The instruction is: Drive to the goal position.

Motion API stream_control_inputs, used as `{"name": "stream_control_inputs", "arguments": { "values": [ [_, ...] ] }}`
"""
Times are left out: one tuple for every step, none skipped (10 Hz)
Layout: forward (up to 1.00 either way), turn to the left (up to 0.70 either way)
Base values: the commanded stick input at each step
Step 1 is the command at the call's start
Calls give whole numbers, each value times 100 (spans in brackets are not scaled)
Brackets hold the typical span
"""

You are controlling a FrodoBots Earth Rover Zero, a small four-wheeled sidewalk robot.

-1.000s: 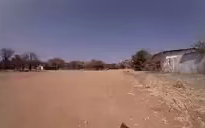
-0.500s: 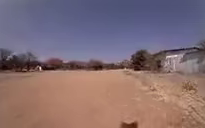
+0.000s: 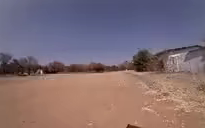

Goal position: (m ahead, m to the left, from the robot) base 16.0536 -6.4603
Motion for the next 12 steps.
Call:
{"name": "stream_control_inputs", "arguments": {
  "values": [
    [100, 0],
    [100, 0],
    [100, 0],
    [100, 0],
    [100, 0],
    [100, 0],
    [100, 0],
    [100, 0],
    [100, 0],
    [100, 0],
    [100, 0],
    [100, 0]
  ]
}}
